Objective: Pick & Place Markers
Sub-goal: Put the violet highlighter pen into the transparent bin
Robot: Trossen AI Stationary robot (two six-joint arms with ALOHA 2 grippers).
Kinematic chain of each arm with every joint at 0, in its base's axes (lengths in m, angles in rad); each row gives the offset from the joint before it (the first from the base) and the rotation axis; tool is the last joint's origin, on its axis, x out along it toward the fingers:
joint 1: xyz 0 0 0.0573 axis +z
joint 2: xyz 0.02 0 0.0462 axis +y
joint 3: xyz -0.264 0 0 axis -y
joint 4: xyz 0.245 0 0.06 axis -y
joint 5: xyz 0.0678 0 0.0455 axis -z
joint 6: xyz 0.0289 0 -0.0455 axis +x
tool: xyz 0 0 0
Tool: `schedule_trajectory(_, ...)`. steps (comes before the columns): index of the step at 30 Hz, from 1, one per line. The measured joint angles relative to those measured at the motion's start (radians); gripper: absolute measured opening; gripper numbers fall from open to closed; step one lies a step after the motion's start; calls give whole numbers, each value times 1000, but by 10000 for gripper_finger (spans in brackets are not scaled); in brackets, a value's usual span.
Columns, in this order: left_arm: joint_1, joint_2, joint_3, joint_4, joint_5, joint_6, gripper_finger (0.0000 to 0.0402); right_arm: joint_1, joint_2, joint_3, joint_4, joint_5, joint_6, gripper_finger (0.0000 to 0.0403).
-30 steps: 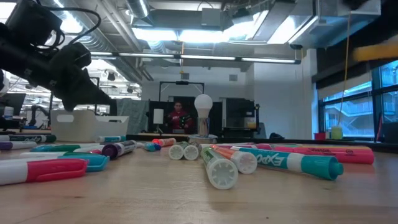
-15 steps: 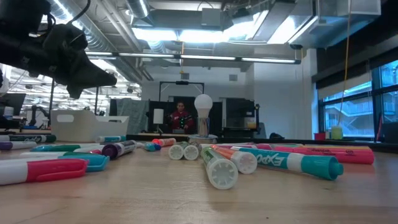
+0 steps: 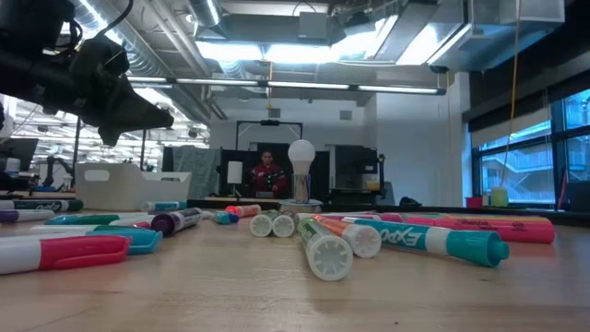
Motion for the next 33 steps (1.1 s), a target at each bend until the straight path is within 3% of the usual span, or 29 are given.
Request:
schedule_trajectory(7,1,0,0,0,-44,10,6,-94,-1,127,-132,271,-278,121)
schedule_trajectory(14,1,0,0,-1,-74,45,6,-324,-1,144,-132,577,-855,122)
schedule_trajectory(23,1,0,0,-1,-152,113,6,-677,-1,143,-62,601,-1344,122)
schedule_trajectory(29,-2,0,0,9,-122,230,6,-779,23,143,-14,549,-1623,122)
schedule_trajectory(33,-6,0,0,24,-105,245,13,-814,74,142,-15,534,-1654,122)
